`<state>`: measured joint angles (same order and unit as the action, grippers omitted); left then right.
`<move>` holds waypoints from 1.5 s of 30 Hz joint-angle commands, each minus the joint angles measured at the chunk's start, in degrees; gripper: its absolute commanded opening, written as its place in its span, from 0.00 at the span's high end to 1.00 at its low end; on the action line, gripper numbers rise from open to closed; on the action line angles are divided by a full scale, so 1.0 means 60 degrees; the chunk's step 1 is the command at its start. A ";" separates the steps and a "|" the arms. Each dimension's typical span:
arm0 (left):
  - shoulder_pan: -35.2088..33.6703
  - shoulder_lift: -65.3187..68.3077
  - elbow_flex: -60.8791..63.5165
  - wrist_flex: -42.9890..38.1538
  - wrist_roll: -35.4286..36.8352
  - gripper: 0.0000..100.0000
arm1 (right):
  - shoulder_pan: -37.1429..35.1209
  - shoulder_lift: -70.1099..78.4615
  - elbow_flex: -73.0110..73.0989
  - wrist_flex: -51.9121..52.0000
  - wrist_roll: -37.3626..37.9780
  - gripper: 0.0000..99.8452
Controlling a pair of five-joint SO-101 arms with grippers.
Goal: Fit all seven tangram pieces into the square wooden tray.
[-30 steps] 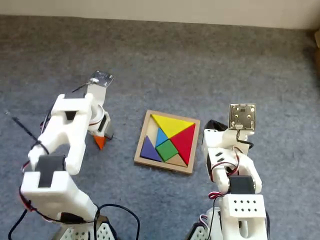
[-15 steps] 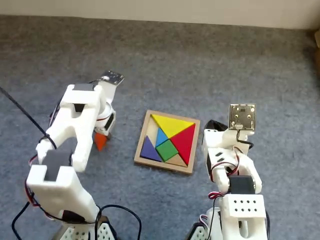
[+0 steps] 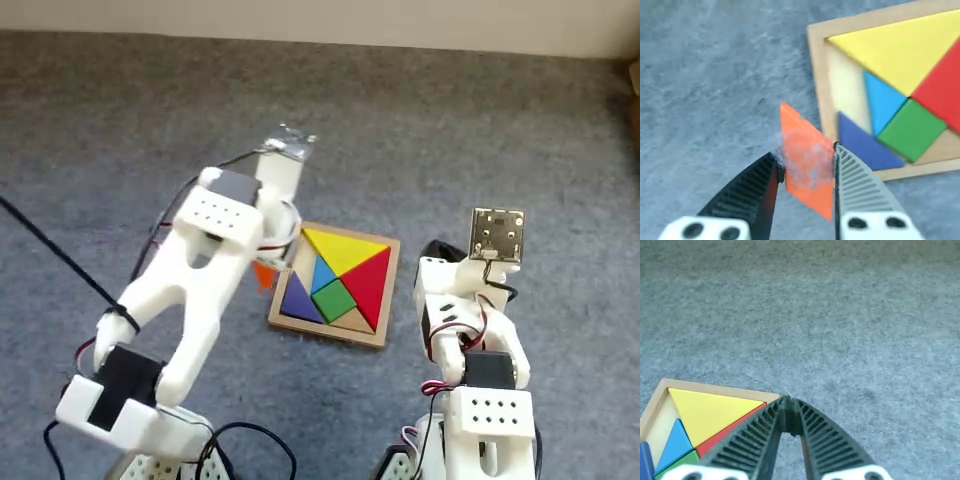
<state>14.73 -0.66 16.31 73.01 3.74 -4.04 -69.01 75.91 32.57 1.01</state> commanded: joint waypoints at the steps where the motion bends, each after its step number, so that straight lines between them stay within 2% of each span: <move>1: 0.0857 -0.0432 -0.0344 -0.0718 0.0821 0.92 | 0.0139 -0.0242 -0.0066 -0.0271 -0.0088 0.99; 7: 0.1004 -0.0418 0.0007 -0.2227 0.1407 0.92 | 0.0139 -0.0242 -0.0066 -0.0271 -0.0088 0.99; 18: 0.1033 -0.0418 0.2425 -0.5597 0.1407 0.92 | 0.0110 -0.0242 -0.0081 -0.0271 -0.0059 0.99; 24: 0.1487 -0.0418 0.3084 -0.6520 0.1363 0.92 | 0.0095 -0.0242 -0.0051 -0.0271 -0.0044 0.99; 39: 0.1516 -0.0418 0.3128 -0.6300 0.1333 0.92 | 0.0095 -0.0242 -0.0051 -0.0271 -0.0044 0.99; 45: 0.1458 -0.0418 0.3128 -0.6242 0.1333 0.85 | 0.0095 -0.0242 -0.0037 -0.0271 -0.0044 0.99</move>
<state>22.99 -0.66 35.47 34.51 11.47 -4.04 -69.01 75.91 32.57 1.01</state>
